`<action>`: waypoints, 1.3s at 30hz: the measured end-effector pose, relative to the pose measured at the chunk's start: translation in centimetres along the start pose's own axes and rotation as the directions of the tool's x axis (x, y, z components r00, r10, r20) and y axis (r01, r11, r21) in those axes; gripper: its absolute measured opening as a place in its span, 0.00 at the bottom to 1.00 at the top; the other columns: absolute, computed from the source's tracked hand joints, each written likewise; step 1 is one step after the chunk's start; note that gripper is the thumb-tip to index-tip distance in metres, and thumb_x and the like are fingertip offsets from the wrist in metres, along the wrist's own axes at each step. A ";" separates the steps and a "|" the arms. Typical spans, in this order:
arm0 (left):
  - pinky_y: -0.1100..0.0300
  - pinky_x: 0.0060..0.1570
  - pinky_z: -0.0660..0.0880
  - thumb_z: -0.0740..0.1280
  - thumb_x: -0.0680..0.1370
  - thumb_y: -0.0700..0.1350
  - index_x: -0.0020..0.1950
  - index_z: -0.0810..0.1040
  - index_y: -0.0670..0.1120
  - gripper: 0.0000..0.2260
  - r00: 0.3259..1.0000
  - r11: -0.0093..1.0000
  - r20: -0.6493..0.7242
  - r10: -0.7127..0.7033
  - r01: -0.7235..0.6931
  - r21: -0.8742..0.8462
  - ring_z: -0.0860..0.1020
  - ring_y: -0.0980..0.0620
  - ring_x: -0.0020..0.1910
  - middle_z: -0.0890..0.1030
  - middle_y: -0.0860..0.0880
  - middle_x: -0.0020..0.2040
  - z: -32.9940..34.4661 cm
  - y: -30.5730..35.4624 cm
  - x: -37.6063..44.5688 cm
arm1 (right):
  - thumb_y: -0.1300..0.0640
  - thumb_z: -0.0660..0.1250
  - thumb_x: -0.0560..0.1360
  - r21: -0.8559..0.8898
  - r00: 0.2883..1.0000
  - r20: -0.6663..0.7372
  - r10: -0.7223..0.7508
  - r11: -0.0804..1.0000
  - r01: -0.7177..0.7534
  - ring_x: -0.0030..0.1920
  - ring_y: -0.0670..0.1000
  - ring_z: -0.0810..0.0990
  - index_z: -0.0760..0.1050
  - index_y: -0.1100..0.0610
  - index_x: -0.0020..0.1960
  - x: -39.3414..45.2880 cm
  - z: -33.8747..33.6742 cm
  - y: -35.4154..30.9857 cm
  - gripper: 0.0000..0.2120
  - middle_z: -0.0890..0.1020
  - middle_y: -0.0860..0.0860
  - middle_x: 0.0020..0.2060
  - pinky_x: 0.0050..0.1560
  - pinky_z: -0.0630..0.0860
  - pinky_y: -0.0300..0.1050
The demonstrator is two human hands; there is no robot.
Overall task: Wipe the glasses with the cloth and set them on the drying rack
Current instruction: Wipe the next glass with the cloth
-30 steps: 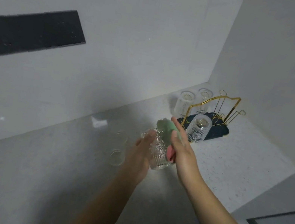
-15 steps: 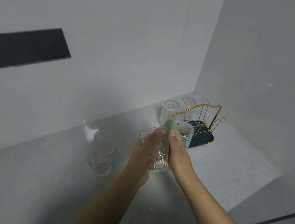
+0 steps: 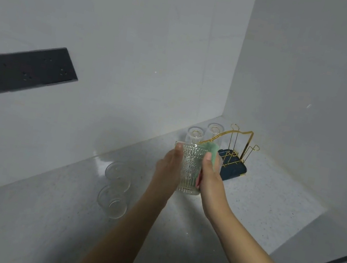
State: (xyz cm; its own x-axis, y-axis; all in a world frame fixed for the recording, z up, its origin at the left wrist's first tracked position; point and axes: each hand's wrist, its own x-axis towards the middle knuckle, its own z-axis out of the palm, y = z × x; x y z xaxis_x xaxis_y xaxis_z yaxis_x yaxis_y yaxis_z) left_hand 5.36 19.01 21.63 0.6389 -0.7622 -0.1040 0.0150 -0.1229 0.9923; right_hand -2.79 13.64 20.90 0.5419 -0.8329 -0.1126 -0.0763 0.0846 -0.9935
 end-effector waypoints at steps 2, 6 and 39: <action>0.57 0.64 0.66 0.50 0.82 0.61 0.73 0.67 0.50 0.24 0.999 0.998 -0.008 -0.049 0.050 0.042 0.72 0.49 0.69 0.73 0.48 0.70 0.2 0.2 -0.1 | 0.37 0.47 0.77 -0.007 0.997 0.001 -0.071 0.997 0.071 0.73 0.52 0.62 0.50 0.47 0.76 -0.6 0.4 -0.4 0.30 0.63 0.49 0.73 0.73 0.60 0.53; 0.61 0.50 0.76 0.70 0.73 0.56 0.74 0.59 0.44 0.35 0.996 0.993 -0.072 -0.045 0.037 -0.109 0.80 0.54 0.53 0.78 0.50 0.60 0.1 0.6 -1.1 | 0.42 0.47 0.78 -0.059 0.993 0.056 -0.107 0.992 0.110 0.63 0.55 0.74 0.49 0.47 0.76 -2.0 0.9 -1.1 0.28 0.72 0.63 0.64 0.62 0.71 0.50; 0.45 0.56 0.79 0.70 0.72 0.56 0.58 0.82 0.48 0.18 0.981 0.969 0.121 0.155 -0.127 -0.211 0.84 0.46 0.54 0.85 0.45 0.54 -0.6 0.4 -0.9 | 0.29 0.50 0.71 0.157 0.995 -0.008 0.104 0.982 -0.102 0.63 0.63 0.73 0.72 0.54 0.65 -0.4 0.8 -2.3 0.36 0.76 0.64 0.60 0.67 0.67 0.62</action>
State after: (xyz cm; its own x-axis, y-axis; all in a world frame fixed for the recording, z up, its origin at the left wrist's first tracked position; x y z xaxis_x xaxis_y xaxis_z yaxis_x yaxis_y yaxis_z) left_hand 5.29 20.01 22.20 0.5359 -0.8431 0.0434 0.0959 0.1119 0.9891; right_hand -2.18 14.17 23.21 0.5243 -0.8239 -0.2153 0.0010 0.2535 -0.9673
